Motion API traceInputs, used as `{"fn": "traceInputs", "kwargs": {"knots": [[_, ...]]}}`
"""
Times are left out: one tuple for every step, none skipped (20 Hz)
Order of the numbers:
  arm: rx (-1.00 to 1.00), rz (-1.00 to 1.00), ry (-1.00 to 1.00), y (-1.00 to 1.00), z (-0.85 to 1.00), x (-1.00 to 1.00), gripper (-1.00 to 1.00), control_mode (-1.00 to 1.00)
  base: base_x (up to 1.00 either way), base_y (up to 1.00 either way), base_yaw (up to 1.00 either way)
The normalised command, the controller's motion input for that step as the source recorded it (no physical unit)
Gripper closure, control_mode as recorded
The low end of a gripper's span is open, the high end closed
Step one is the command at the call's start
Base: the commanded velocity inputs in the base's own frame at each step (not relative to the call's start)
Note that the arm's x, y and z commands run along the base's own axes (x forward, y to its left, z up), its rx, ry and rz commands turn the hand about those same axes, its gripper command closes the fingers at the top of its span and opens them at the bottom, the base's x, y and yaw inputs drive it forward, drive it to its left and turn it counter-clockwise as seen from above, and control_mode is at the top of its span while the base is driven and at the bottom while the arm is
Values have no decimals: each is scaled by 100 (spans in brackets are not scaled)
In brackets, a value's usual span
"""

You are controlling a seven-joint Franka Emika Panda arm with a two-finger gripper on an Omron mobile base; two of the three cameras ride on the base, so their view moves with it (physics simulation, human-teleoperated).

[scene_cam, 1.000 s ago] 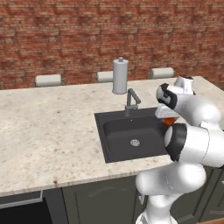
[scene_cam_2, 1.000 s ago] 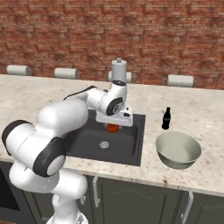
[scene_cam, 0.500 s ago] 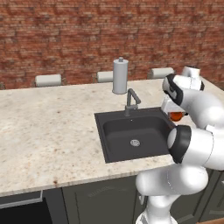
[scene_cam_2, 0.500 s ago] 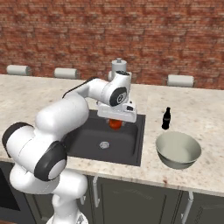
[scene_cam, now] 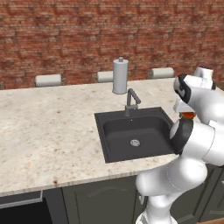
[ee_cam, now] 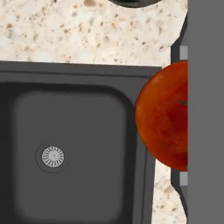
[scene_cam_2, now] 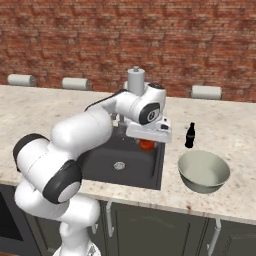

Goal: Pick the tomato from the sink and place it in the bowl. Then pick the bowl and place it in the microwave. Then close the microwave door and press the start button.

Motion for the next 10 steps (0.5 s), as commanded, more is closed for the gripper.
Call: {"fn": "traceInputs", "kwargs": {"knots": [[0, 0, 0, -67, -1, 0, 100, -100, 0, 0, 0], [0, 0, 1, -64, -3, 0, 100, -100, 0, 0, 0], [0, 0, 1, -64, -5, 0, 100, -100, 0, 0, 0], [0, 0, 4, -59, -11, 0, 100, -100, 0, 0, 0], [0, 0, 4, -59, -12, 0, 100, -100, 0, 0, 0], [0, 0, 4, -59, -11, 0, 100, -100, 0, 0, 0], [0, 0, 5, -61, -14, 0, 100, -100, 0, 0, 0], [0, 0, 4, -72, -12, -1, 100, -100, 0, 0, 0], [0, 0, 6, -76, -14, -4, 100, -100, 0, 0, 0], [0, 0, 6, -75, -16, -1, 100, -100, 0, 0, 0]]}}
